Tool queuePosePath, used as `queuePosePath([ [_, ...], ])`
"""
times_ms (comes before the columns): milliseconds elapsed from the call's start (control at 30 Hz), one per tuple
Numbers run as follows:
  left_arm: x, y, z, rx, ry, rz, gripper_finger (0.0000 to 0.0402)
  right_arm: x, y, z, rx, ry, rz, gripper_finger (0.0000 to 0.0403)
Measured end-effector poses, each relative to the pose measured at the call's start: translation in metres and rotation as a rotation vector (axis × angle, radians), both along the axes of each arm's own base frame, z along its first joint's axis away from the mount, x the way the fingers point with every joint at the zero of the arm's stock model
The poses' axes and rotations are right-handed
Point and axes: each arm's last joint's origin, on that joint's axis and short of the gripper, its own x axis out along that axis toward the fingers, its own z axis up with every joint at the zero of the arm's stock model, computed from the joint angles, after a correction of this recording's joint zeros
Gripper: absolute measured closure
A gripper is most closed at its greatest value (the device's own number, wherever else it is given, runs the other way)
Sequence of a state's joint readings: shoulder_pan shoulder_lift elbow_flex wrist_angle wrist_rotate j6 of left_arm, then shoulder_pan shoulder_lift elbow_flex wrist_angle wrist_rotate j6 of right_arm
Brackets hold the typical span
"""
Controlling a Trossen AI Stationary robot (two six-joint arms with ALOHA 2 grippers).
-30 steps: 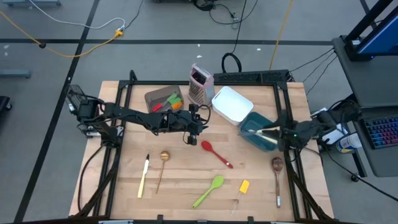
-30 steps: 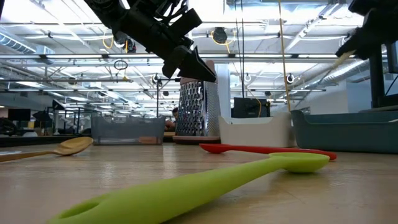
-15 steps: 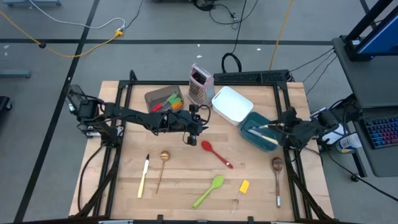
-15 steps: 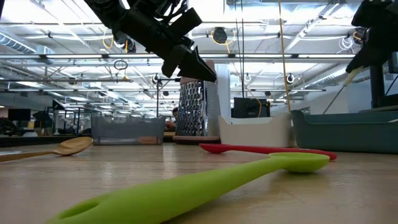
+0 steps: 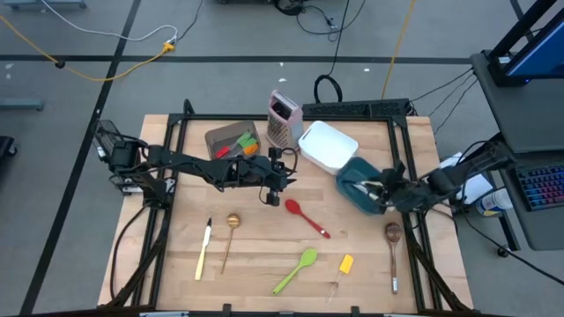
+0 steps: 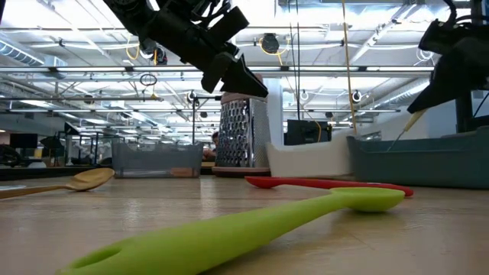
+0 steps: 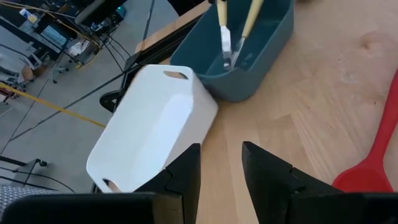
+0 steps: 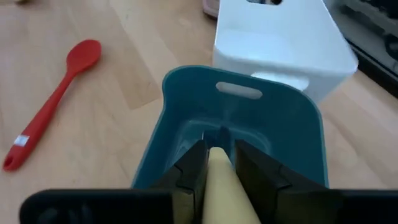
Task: Pick & Place Kitchen Items
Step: Put the top yellow table knife into the blue bin, then put the yellow table knife into the blue bin
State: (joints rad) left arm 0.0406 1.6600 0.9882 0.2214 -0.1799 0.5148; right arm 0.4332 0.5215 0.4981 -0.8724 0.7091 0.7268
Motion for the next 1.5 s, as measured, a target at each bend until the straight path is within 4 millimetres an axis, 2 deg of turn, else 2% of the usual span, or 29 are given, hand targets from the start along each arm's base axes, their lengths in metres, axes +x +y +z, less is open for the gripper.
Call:
queuePosePath([
  [300, 0.000, 0.000, 0.000, -0.005, 0.000, 0.002, 0.0279, 0.002, 0.001, -0.003, 0.021, 0.015, -0.027, 0.0322],
  [600, 0.000, 0.000, -0.001, -0.022, 0.002, 0.011, 0.0279, 0.002, 0.002, -0.005, 0.066, 0.039, 0.004, 0.0249],
  [767, 0.000, 0.000, -0.001, -0.024, 0.003, 0.012, 0.0279, 0.002, 0.004, -0.005, 0.121, 0.061, 0.043, 0.0223],
  [1167, 0.000, 0.000, -0.001, -0.028, 0.002, 0.014, 0.0279, 0.001, 0.009, -0.007, 0.263, 0.130, 0.150, 0.0210],
  [1333, 0.000, 0.000, -0.001, -0.046, -0.002, 0.023, 0.0279, 0.003, 0.008, -0.005, 0.173, 0.100, 0.144, 0.0214],
  [1500, 0.000, -0.001, -0.001, -0.083, -0.010, 0.030, 0.0279, 0.014, 0.008, 0.006, 0.004, -0.062, 0.130, 0.0214],
])
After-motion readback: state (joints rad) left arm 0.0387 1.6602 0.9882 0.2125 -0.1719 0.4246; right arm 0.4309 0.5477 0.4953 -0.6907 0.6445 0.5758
